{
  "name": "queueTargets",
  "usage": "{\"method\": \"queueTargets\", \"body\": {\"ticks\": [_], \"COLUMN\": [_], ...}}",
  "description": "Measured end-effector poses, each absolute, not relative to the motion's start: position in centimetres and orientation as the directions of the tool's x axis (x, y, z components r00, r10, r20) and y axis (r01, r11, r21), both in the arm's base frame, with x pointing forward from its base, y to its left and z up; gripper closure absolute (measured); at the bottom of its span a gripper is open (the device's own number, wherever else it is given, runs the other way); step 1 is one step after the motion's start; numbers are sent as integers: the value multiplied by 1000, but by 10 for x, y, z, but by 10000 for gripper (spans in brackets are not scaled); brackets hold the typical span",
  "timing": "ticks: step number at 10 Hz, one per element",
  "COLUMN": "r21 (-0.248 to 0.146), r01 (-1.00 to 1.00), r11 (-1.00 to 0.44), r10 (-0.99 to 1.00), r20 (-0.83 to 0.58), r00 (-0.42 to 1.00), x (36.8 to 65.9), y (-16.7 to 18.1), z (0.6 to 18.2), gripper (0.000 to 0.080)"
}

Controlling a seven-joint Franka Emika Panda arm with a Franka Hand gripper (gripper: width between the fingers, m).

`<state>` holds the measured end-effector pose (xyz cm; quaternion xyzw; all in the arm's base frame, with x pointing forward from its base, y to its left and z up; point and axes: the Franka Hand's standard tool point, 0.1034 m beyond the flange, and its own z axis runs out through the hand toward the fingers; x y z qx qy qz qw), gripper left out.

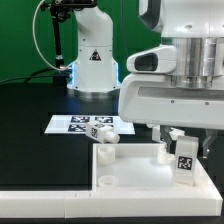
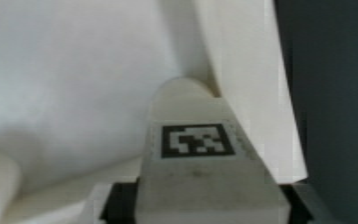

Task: Assemble one leg

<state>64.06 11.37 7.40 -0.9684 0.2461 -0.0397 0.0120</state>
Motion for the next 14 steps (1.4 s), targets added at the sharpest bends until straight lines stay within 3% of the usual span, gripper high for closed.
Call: {"method": "queueTargets", "body": {"ticks": [2,4,6,8,10,11,12,14], "r21": [-62,-76,-77,-77,-103,-93,-90,-76], "r01": [-775,-933,-958,-930,-730,-632,-584,-482], "r11": [-629,-353,-277,-359,-676,-769,-806,-873], "r10": [-777,-935,-961,-933,-737,-638,-591,-487], "r20": [33,4,-1,7,63,67,75,85], "r00": [629,353,278,360,673,767,804,869], "x": [643,642,642,642,647,645,644,644], "y": [112,110,109,108,106,111,120,114], "z": [73,72,73,73,74,74,75,73], "gripper": [514,514,514,514,229,229,166,155]}}
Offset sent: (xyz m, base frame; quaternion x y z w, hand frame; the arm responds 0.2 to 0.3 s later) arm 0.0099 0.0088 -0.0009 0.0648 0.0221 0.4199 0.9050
